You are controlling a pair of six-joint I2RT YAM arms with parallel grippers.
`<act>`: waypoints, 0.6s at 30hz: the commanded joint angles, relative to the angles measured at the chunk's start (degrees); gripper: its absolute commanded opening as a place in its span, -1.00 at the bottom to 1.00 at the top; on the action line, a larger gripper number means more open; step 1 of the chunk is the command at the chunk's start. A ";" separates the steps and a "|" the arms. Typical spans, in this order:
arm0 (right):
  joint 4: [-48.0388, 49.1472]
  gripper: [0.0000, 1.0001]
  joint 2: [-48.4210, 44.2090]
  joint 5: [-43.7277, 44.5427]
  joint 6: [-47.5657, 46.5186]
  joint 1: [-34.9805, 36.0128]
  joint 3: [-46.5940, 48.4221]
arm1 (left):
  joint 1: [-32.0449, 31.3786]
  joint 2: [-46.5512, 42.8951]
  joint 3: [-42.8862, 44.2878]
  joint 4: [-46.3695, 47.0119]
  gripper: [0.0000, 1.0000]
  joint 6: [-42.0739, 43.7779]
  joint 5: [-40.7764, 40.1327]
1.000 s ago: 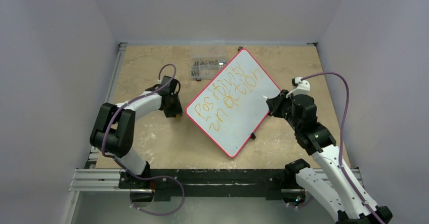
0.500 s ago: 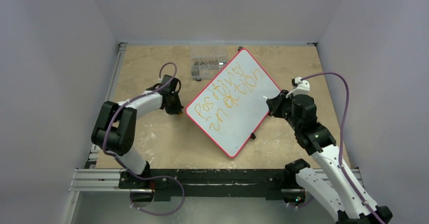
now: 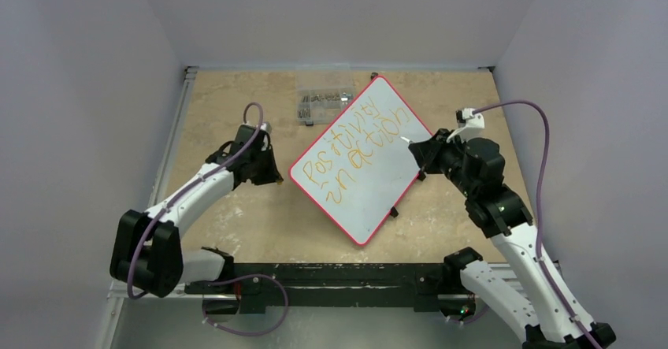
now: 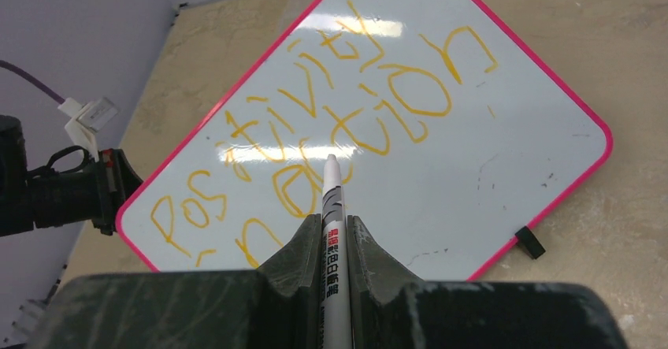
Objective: Write a sentence on the whiteboard
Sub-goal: Pick up the pen cap from the center of the board, then insert the whiteboard marker without the cap into the pen cap.
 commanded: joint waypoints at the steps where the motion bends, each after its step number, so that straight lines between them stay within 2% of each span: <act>1: 2.61 -1.00 -0.09 -7.42 -0.94 0.23 4.12 | -0.78 -6.12 1.58 -4.92 -1.00 2.43 3.65; 8: 3.87 -1.00 1.25 -17.52 -0.79 0.15 6.84 | -1.84 -14.43 6.03 -14.87 -1.00 6.65 5.94; 12: 5.29 -1.00 2.91 -24.00 -0.54 0.22 8.61 | -1.84 -19.02 9.04 -20.18 -1.00 13.02 7.63; 18: 10.07 -1.00 5.74 -33.48 1.20 0.23 9.06 | -1.94 -26.14 8.36 -19.09 -1.00 21.42 13.79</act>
